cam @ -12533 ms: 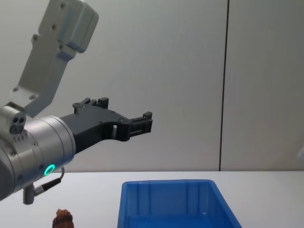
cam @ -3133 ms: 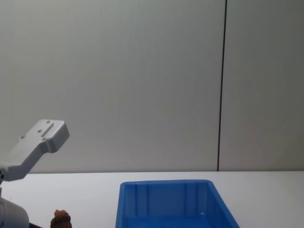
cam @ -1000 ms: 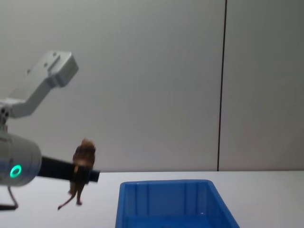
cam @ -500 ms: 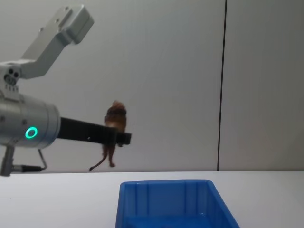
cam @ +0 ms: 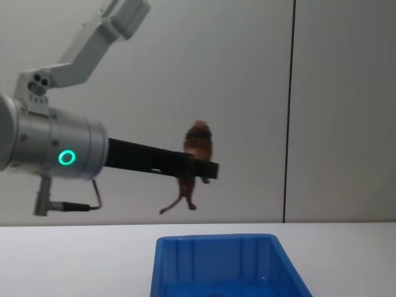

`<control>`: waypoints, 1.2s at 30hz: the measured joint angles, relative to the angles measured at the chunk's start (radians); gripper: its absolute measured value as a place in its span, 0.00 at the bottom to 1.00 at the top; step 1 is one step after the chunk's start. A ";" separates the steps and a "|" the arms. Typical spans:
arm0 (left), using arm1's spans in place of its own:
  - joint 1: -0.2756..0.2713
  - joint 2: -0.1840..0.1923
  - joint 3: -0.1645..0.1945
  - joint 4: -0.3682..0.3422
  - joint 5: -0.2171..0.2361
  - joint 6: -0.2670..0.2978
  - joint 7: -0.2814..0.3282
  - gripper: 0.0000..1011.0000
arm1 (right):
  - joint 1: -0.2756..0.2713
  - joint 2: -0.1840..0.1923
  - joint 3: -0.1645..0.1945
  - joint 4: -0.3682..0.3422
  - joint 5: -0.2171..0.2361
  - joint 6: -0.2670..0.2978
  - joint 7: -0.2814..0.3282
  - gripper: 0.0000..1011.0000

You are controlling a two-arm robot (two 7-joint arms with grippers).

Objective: Pick up the two dolls from the table and place them into the box.

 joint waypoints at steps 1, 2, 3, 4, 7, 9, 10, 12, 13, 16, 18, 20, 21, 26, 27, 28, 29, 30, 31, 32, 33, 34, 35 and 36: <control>-0.003 -0.002 0.002 0.006 0.000 0.000 -0.012 0.48 | 0.000 0.000 0.000 0.000 0.000 0.000 0.000 0.99; -0.012 -0.006 0.006 0.021 0.000 0.002 -0.036 0.48 | 0.000 0.000 0.000 0.000 0.000 0.000 0.000 0.99; -0.015 -0.008 0.008 0.028 0.000 0.003 -0.048 0.48 | 0.000 0.000 0.000 0.000 0.000 0.000 0.000 0.99; -0.019 -0.009 0.010 0.035 0.001 0.005 -0.062 0.48 | 0.000 0.000 0.000 0.000 0.000 0.000 0.000 0.99; -0.032 -0.017 0.019 0.064 0.008 0.011 -0.102 0.48 | 0.000 0.000 0.000 0.000 0.000 0.000 0.000 0.99; -0.042 -0.023 0.026 0.088 0.016 0.014 -0.129 0.48 | 0.000 0.000 0.000 0.000 0.000 0.000 0.000 0.99; -0.047 -0.026 0.030 0.101 0.020 0.016 -0.143 0.48 | 0.000 0.000 0.000 0.000 0.000 0.000 0.000 0.99; -0.052 -0.029 0.033 0.111 0.024 0.017 -0.156 0.50 | 0.000 0.000 0.000 0.000 0.000 0.000 0.000 0.99; -0.056 -0.031 0.036 0.121 0.026 0.018 -0.167 0.52 | 0.000 0.000 0.000 0.000 0.000 0.000 0.000 0.99; -0.061 -0.035 0.040 0.134 0.031 0.020 -0.182 0.61 | 0.000 0.000 0.000 0.000 0.000 0.000 0.000 0.99; -0.064 -0.037 0.043 0.141 0.033 0.021 -0.190 0.66 | 0.000 0.000 0.000 0.000 0.000 0.000 0.000 0.99; -0.068 -0.039 0.046 0.150 0.036 0.022 -0.201 0.72 | 0.000 0.000 0.000 0.000 0.000 0.000 0.000 0.99; -0.069 -0.039 0.046 0.153 0.037 0.023 -0.204 0.74 | 0.000 0.000 0.000 0.000 0.000 0.000 0.000 0.99; -0.076 -0.043 0.051 0.167 0.041 0.024 -0.221 0.88 | 0.000 0.000 0.000 0.000 0.000 0.000 0.000 0.99; -0.076 -0.043 0.051 0.168 0.041 0.024 -0.222 0.89 | 0.000 0.000 0.000 0.000 0.000 0.000 0.000 0.99; -0.077 -0.043 0.052 0.169 0.041 0.024 -0.223 0.94 | 0.000 0.000 0.000 0.000 0.000 0.000 0.000 0.99; -0.077 -0.043 0.052 0.169 0.041 0.024 -0.223 0.96 | 0.000 0.000 0.000 0.000 0.000 0.000 0.000 0.99; -0.077 -0.043 0.052 0.169 0.041 0.021 -0.223 0.99 | 0.000 0.000 0.000 0.000 0.000 0.000 0.000 0.99; -0.077 -0.043 0.052 0.168 0.041 0.019 -0.221 0.99 | 0.000 0.000 0.000 0.000 0.000 0.000 0.000 0.99; -0.077 -0.042 0.052 0.166 0.041 0.017 -0.218 0.99 | 0.000 0.000 0.000 0.000 0.000 0.000 0.000 0.99; -0.076 -0.040 0.050 0.160 0.041 0.012 -0.211 0.99 | 0.000 0.000 0.000 0.000 0.000 0.000 0.000 0.99; -0.076 -0.039 0.050 0.157 0.040 0.009 -0.205 0.99 | 0.000 0.000 0.000 0.000 0.000 0.000 0.000 0.99; -0.074 -0.038 0.049 0.154 0.039 0.006 -0.200 0.99 | 0.000 0.000 0.000 0.000 0.000 0.000 0.000 0.99; -0.071 -0.035 0.046 0.144 0.038 0.001 -0.188 0.99 | 0.000 0.000 0.000 0.000 0.000 0.000 0.000 0.99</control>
